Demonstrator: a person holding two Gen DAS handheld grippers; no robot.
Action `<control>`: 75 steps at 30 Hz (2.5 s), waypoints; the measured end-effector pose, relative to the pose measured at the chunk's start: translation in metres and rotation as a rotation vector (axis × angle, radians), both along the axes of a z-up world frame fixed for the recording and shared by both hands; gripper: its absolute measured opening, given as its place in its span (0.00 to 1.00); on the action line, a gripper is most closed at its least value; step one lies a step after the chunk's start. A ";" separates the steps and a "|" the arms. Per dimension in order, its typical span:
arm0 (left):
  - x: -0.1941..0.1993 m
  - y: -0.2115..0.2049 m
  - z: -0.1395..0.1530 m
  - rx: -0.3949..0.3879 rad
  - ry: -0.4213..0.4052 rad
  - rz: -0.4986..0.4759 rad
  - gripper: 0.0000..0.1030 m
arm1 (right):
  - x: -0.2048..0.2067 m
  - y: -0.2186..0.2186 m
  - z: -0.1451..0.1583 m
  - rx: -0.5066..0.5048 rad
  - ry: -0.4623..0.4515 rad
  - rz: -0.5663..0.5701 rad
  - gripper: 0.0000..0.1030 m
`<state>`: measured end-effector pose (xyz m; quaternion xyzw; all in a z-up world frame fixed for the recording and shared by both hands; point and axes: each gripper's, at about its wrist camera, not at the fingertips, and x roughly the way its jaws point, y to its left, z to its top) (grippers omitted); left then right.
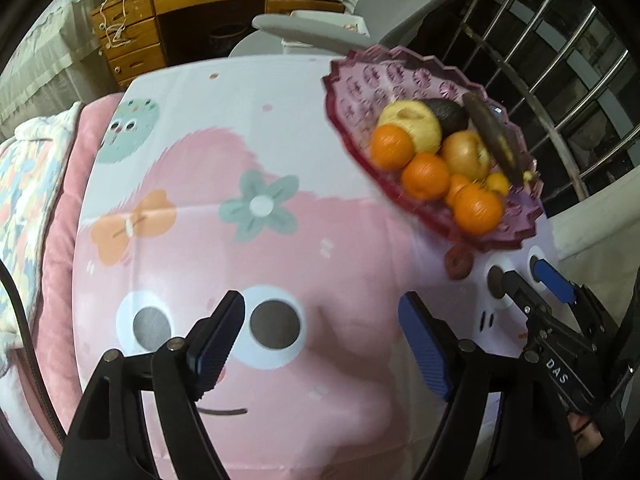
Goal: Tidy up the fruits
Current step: 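Withdraw the left gripper while the right gripper moves to the last brown lychee, then grasp the last brown lychee with the right gripper, then lower the lychee into the pink bowl and open the right gripper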
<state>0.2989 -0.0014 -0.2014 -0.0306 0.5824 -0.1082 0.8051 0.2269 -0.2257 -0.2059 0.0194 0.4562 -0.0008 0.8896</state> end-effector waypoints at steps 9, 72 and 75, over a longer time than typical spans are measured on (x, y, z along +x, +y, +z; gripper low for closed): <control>-0.001 0.012 -0.014 -0.006 0.038 0.036 0.76 | 0.011 0.015 -0.026 0.007 0.038 0.028 0.61; 0.005 0.060 -0.030 -0.081 0.122 0.012 0.76 | 0.065 0.102 0.039 -0.077 -0.094 0.143 0.27; 0.002 0.060 -0.033 -0.092 0.129 0.012 0.76 | 0.064 0.099 0.036 -0.086 -0.112 0.102 0.28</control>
